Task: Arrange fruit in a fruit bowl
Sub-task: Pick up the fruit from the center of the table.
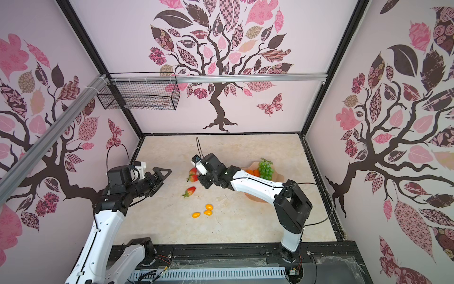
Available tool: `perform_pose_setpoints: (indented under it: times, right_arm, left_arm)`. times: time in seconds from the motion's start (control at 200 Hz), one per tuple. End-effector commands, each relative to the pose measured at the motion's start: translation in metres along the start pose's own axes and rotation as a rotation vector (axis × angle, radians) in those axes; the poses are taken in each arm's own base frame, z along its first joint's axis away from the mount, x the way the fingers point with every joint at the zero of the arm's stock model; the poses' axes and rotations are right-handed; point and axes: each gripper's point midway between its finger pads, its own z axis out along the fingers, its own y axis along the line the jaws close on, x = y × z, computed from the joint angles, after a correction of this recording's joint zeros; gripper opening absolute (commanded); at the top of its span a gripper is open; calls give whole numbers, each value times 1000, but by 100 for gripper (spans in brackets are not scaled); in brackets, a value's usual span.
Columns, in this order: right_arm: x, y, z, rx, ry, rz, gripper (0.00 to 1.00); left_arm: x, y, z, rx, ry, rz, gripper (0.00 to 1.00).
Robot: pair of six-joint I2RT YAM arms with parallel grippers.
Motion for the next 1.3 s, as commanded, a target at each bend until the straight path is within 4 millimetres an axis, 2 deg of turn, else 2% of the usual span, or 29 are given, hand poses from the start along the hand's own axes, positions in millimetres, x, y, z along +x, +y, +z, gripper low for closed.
perform_pose_setpoints:
  times: [0.0, 0.105, 0.25, 0.42, 0.57, 0.905, 1.08, 1.295]
  right_arm:
    - [-4, 34, 18, -123, 2, -126, 47]
    - [5, 64, 31, -235, 28, -271, 48]
    - [15, 92, 46, -330, 48, -424, 46]
    - [27, 107, 63, -396, 84, -506, 43]
    - [36, 110, 76, -409, 116, -578, 42]
    - [56, 98, 103, -355, 192, -675, 39]
    - [61, 94, 113, -326, 199, -695, 38]
    - [57, 93, 121, -299, 176, -706, 39]
  left_arm:
    - [13, 17, -6, -22, 25, -38, 97]
    - [16, 24, -10, -37, 8, -72, 97]
    - [18, 38, -13, -63, -8, -136, 97]
    - [12, 45, -15, -81, -31, -176, 97]
    - [8, 51, -13, -75, -38, -236, 97]
    - [-4, 78, -8, -92, -74, -422, 96]
    - [-13, 75, -8, -92, -79, -417, 96]
    - [-15, 77, -8, -100, -90, -418, 96]
